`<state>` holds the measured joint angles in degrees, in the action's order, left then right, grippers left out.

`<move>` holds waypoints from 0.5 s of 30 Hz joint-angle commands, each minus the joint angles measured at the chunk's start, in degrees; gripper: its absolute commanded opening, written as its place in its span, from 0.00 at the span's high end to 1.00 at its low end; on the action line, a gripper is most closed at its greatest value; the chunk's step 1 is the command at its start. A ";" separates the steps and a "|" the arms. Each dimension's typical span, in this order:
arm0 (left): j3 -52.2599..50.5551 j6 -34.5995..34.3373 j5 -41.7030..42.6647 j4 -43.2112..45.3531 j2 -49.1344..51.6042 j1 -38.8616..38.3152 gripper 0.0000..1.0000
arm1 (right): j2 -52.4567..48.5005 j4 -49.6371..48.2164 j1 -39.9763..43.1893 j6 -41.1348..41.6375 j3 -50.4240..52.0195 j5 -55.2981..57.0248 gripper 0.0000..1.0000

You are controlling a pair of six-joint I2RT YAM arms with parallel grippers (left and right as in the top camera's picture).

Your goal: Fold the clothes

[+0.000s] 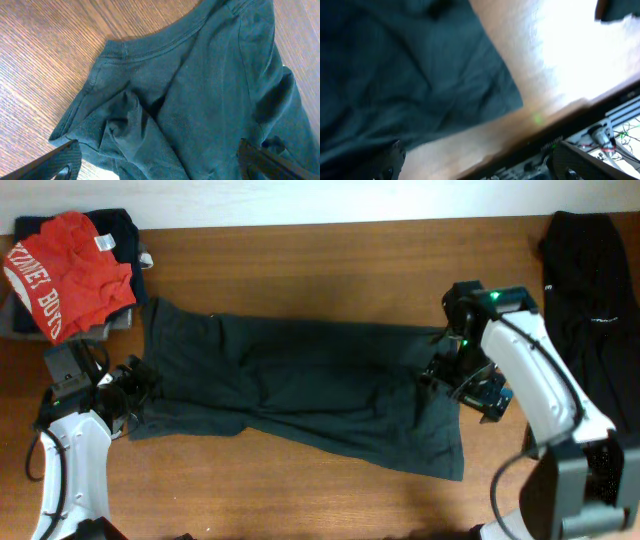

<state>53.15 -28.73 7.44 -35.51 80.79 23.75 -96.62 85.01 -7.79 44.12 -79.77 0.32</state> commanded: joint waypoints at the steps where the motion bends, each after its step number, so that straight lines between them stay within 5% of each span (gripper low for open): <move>1: 0.57 -0.11 0.50 -0.11 -0.09 -0.11 0.01 | 6.01 -0.07 -3.13 7.61 4.31 -0.24 0.01; 15: 0.57 -1.66 0.76 -0.07 -0.09 -0.11 0.01 | 10.12 -10.58 -3.72 20.13 21.03 -1.60 0.01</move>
<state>53.15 -29.67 7.55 -35.70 80.79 23.75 -86.94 75.16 -11.25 56.60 -61.89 -0.75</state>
